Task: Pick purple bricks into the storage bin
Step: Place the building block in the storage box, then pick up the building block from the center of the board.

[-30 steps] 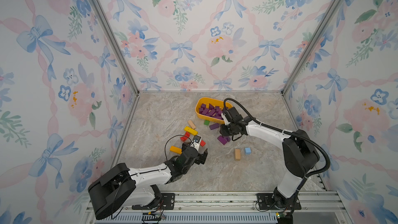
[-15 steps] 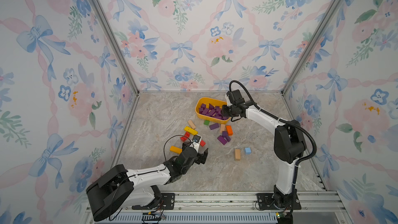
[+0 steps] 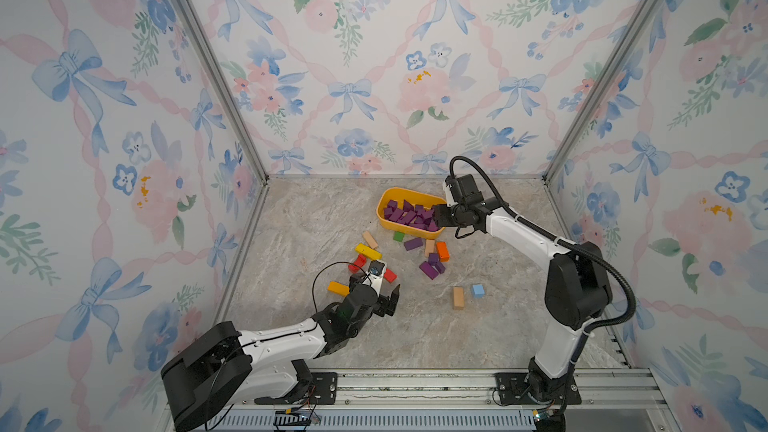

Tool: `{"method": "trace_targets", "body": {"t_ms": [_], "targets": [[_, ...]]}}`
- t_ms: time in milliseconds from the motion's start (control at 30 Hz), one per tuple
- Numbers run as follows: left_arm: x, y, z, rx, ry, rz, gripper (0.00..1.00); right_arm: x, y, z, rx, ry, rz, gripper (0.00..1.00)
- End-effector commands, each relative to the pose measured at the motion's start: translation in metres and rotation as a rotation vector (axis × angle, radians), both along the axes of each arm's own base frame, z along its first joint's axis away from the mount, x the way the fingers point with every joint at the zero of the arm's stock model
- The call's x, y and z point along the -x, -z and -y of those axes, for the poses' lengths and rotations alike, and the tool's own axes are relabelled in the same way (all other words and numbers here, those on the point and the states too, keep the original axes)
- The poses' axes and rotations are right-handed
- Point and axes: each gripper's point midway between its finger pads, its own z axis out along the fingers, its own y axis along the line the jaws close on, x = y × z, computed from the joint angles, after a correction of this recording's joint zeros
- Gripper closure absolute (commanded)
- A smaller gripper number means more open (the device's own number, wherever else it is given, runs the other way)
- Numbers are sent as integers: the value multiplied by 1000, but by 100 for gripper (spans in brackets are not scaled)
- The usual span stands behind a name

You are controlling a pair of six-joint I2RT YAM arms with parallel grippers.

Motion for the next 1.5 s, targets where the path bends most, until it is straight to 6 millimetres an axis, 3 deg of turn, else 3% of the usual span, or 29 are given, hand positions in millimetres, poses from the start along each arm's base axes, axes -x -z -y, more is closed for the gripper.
{"method": "trace_targets", "body": {"t_ms": [0,233,433,667,933,1000,1467], "targets": [[3,-4,-3,4,2,24,2,23,-10,4,80,-32,36,42],[5,-11,-4,33,7,39,2,71,-15,13,75,-40,18,41],[7,-16,-2,50,29,48,2,111,5,24,146,-57,-42,41],[14,-15,5,75,82,42,2,137,33,28,152,-43,-113,48],[14,-12,10,75,95,28,2,146,56,8,129,-85,-164,58],[14,-11,9,73,95,28,2,146,71,5,136,-90,-194,59],[13,-10,7,68,84,29,2,121,108,-3,164,-78,-260,63]]}}
